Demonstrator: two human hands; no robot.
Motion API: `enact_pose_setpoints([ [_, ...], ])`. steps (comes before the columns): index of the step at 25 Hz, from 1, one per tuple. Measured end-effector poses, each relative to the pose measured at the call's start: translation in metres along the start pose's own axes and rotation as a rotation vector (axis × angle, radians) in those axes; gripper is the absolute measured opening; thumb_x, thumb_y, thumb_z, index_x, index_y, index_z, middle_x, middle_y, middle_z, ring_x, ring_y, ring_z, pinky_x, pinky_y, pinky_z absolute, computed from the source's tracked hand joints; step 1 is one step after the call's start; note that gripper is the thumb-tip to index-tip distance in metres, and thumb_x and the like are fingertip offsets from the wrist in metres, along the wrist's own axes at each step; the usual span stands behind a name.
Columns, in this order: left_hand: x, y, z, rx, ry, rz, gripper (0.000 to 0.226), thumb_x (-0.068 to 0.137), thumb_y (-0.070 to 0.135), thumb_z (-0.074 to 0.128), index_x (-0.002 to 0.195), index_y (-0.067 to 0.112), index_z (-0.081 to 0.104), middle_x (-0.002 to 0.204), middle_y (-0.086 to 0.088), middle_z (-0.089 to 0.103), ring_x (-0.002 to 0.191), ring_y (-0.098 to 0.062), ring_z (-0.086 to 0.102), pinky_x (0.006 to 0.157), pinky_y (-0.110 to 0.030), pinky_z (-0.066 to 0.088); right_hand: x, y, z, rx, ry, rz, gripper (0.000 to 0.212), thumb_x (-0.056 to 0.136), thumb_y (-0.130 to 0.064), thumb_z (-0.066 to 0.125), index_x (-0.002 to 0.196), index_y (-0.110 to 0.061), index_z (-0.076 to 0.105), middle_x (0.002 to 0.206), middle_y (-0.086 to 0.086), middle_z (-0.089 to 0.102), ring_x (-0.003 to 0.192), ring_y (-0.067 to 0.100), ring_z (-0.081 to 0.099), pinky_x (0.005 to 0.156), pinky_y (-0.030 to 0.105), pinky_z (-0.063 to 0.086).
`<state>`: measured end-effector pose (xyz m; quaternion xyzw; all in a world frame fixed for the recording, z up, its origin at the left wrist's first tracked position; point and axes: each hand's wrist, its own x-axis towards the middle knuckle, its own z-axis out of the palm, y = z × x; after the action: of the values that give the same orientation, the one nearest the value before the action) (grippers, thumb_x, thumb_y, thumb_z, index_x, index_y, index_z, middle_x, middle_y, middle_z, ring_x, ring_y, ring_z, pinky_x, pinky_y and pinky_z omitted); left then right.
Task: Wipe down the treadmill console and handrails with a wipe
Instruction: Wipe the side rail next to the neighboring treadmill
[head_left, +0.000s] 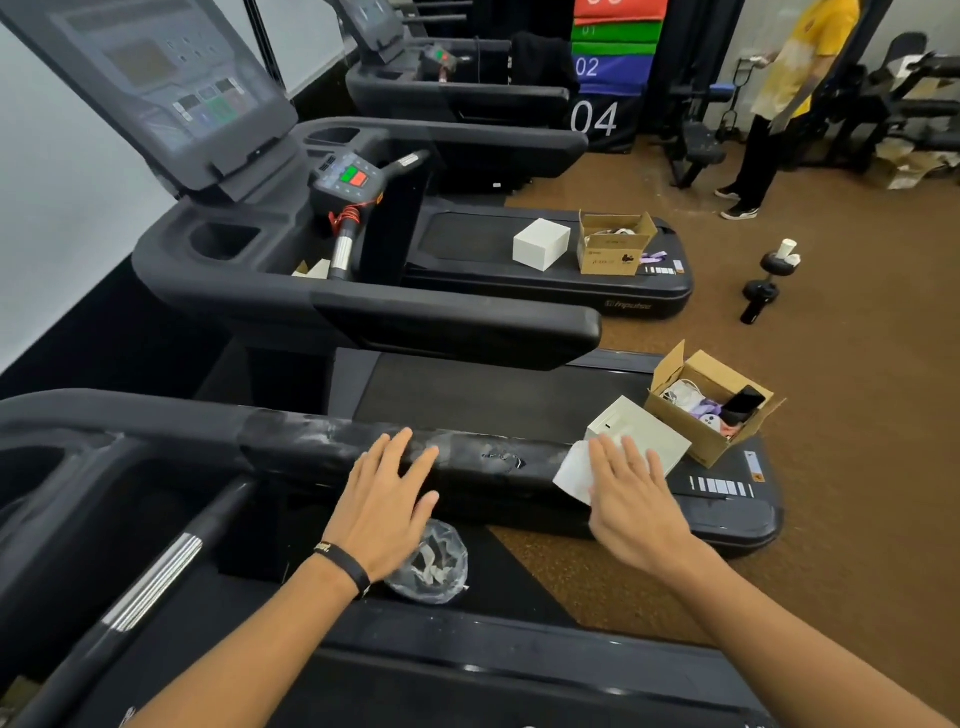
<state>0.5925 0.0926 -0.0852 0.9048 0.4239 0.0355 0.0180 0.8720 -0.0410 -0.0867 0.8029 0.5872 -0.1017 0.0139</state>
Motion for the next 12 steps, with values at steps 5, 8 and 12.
enact_pose_setpoints([
  [5,-0.009,-0.012,0.008,0.058,-0.018,0.042,0.058,0.096,0.047,0.039,0.149,0.029,0.027,0.155,-0.011,0.028,0.146,-0.032,0.019,0.118,-0.053,0.019,0.026,-0.051,0.008,-0.020,0.171,0.077,0.069,0.093,-0.061,0.020,0.110,-0.002,0.051,0.107,0.016,0.054,0.098,0.033,0.048,0.101,0.048,0.037],
  [8,-0.010,-0.026,0.008,0.063,-0.010,-0.004,0.059,0.095,0.047,0.040,0.150,0.030,0.025,0.157,-0.013,0.024,0.147,-0.033,0.015,0.118,-0.055,0.015,0.040,-0.086,0.011,-0.052,0.156,0.049,0.076,0.093,-0.071,0.015,0.100,-0.004,0.050,0.096,0.016,0.052,0.090,0.034,0.048,0.096,0.052,0.038],
  [12,-0.014,-0.052,0.005,0.056,-0.018,-0.097,0.063,0.093,0.045,0.043,0.151,0.032,0.022,0.157,-0.011,0.023,0.147,-0.034,0.014,0.117,-0.056,0.016,0.057,-0.132,0.008,-0.107,0.139,-0.069,0.086,0.088,-0.079,0.009,0.101,-0.004,0.048,0.096,0.015,0.049,0.087,0.032,0.045,0.091,0.051,0.038],
])
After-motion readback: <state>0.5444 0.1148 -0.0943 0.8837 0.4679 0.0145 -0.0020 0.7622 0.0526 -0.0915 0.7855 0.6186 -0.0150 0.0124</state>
